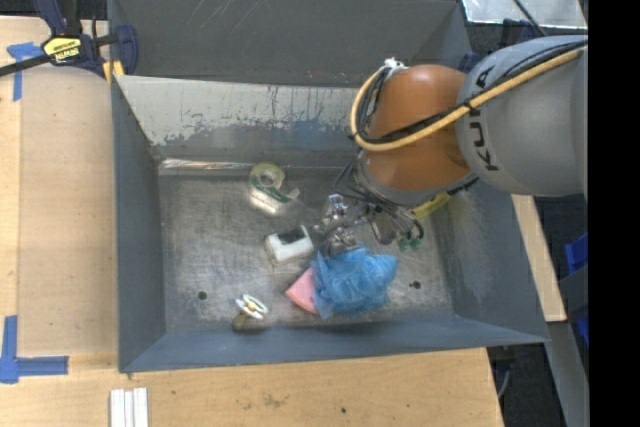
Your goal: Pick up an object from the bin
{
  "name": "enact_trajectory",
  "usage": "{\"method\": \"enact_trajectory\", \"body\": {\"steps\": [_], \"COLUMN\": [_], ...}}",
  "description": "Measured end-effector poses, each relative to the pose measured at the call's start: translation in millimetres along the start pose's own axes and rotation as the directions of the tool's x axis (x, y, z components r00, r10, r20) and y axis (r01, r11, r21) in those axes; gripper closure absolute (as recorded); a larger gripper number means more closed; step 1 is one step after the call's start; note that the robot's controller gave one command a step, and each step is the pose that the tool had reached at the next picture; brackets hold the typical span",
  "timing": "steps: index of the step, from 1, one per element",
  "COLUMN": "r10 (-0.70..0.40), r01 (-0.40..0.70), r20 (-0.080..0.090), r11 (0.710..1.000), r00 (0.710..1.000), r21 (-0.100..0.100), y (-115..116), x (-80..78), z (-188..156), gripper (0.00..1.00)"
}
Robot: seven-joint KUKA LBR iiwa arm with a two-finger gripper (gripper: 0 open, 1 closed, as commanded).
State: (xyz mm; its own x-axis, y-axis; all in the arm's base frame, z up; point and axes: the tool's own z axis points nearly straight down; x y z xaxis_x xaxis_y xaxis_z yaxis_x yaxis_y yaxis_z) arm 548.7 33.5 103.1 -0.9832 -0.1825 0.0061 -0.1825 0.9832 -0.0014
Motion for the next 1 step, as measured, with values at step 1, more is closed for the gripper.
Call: {"method": "enact_trajectory", "body": {"steps": [1], "r10": [-0.211], "r01": [0.211], "r20": [0.008], "r11": [0.977], "r00": [0.977], "r21": [0.000], "y": [12.3], "x": [6.2], "z": [-44.9], "gripper": [1.00]}}
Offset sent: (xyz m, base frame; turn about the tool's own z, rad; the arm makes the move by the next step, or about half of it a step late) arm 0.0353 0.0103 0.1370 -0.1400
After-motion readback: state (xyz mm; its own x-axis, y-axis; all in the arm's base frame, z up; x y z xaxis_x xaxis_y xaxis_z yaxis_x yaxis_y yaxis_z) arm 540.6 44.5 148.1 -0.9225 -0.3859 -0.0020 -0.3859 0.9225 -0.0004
